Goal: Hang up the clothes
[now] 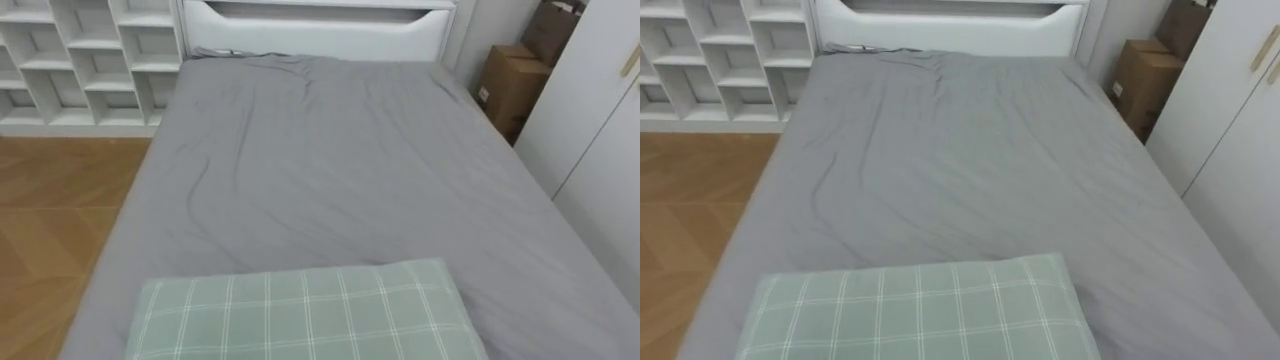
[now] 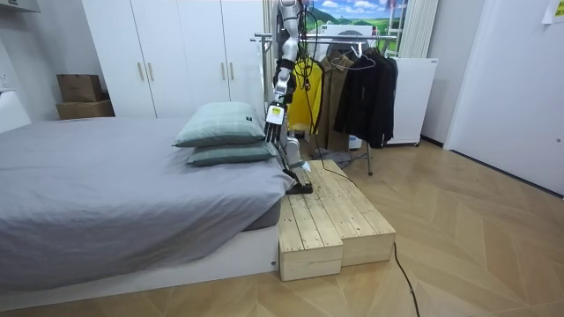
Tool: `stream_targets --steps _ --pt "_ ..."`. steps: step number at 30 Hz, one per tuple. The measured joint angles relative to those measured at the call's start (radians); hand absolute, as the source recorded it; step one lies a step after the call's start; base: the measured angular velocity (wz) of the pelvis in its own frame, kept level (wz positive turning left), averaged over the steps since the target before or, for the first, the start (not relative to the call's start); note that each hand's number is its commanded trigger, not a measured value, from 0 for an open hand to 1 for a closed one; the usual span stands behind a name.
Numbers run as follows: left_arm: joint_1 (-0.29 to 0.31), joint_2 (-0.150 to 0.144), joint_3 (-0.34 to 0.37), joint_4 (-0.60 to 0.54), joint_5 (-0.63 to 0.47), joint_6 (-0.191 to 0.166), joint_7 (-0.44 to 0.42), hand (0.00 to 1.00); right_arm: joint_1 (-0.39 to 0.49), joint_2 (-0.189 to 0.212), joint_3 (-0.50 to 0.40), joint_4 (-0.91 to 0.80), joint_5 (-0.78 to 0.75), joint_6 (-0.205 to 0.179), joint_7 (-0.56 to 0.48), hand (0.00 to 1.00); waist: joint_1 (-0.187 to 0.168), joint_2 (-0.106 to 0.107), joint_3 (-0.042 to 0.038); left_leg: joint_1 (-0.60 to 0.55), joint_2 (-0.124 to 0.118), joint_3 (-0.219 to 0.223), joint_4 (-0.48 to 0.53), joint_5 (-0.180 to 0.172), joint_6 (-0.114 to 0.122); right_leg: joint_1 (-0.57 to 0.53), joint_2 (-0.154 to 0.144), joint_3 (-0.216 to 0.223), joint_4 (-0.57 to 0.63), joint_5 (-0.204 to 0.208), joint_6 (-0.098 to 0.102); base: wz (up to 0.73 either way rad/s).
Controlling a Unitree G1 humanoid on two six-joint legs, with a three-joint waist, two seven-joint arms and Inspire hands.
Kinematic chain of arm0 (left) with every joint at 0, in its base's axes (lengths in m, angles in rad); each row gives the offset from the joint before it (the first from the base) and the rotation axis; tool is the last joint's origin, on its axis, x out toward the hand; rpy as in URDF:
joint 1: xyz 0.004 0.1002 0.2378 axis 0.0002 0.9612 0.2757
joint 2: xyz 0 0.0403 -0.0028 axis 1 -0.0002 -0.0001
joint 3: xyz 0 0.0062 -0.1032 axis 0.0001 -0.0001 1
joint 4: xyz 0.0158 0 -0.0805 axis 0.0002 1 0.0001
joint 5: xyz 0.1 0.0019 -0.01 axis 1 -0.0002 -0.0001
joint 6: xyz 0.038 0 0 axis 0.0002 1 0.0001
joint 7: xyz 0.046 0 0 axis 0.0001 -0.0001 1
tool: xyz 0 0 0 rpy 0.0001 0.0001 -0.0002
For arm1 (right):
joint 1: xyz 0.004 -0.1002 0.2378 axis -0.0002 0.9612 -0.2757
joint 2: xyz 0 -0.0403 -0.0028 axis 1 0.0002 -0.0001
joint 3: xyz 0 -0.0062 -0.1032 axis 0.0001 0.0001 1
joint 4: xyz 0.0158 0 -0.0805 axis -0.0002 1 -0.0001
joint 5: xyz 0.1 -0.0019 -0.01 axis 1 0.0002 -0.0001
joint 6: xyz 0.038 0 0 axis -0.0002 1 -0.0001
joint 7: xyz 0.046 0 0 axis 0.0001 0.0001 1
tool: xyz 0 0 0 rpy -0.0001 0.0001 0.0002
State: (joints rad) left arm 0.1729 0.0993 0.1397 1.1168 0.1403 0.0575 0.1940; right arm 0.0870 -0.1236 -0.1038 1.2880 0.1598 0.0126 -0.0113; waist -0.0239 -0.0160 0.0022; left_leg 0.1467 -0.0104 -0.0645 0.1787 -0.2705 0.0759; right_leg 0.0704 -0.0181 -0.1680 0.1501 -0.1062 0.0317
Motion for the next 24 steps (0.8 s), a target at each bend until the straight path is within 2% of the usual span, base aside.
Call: stream_targets --steps 13,18,24 --pt "0.048 -0.002 0.0 0.011 0.008 0.003 0.04 0.0 -0.006 0.001 0.017 0.0 0.01 0.012 -0.003 0.0 0.008 -0.007 0.0021 -0.016 -0.001 -0.037 0.0 0.002 -0.003 0.001 -0.003 -0.037 -0.005 0.0 0.0 0.08" --pt "0.06 -0.002 0.0 0.03 0.022 0.016 0.04 0.0 -0.007 0.001 0.041 0.0 0.009 0.012 -0.007 0.0 0.011 -0.009 0.0033 -0.015 -0.002 -0.05 0.004 0.002 -0.003 0.014 -0.007 -0.038 -0.016 -0.002 0.002 0.08" --pt "0.054 -0.001 -0.027 0.029 0.03 0.03 0.042 0.0 -0.007 -0.003 0.055 -0.002 0.006 0.013 -0.007 0.0 0.03 -0.008 0.0037 -0.016 -0.003 -0.057 0.004 0.002 -0.003 0.015 -0.007 -0.042 -0.016 -0.003 0.002 0.01"
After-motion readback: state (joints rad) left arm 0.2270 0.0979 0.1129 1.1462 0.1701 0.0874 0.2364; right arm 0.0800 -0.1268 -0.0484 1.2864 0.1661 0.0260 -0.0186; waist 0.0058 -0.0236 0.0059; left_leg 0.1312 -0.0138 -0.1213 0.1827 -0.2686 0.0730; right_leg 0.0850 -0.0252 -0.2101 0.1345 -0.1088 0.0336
